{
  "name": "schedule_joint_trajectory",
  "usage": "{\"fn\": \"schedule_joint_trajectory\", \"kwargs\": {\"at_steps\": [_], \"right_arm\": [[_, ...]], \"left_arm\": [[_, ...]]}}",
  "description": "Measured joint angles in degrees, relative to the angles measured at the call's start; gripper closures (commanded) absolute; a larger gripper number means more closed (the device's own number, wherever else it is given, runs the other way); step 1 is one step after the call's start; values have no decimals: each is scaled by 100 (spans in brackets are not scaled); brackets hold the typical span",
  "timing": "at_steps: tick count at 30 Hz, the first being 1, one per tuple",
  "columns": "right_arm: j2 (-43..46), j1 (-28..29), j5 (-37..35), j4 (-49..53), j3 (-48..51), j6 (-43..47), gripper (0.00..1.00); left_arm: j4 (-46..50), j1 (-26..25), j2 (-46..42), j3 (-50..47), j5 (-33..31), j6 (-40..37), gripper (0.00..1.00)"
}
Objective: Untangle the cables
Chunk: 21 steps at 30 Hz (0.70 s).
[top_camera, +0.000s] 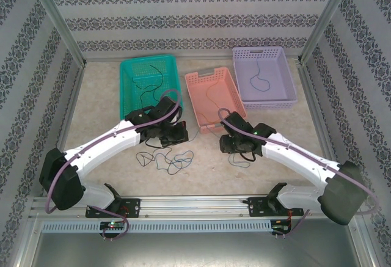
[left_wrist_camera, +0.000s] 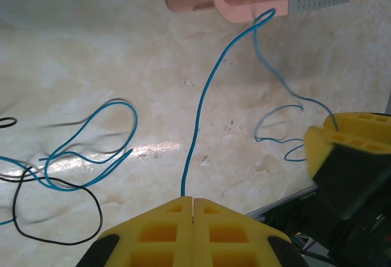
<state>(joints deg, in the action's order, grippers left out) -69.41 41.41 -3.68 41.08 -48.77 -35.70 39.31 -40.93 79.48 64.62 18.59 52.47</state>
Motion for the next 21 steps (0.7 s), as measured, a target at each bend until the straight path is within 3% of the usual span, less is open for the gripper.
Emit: {"fn": "schedule_joint_trajectory", "kwargs": {"at_steps": [5, 10, 15, 21], "right_arm": [[243, -149, 302, 17, -2, -203, 41], [1029, -1010, 553, 90, 4, -557, 42], [1814, -1788, 656, 28, 527, -1432, 51], [1860, -2337, 662, -17, 1403, -2774, 61]], "left_arm": [[133, 0, -105, -13, -127, 0, 100], [151, 0, -122, -107, -181, 0, 100], [168, 0, -133, -129, -225, 0, 100], [168, 0, -269, -151, -234, -2, 100]]}}
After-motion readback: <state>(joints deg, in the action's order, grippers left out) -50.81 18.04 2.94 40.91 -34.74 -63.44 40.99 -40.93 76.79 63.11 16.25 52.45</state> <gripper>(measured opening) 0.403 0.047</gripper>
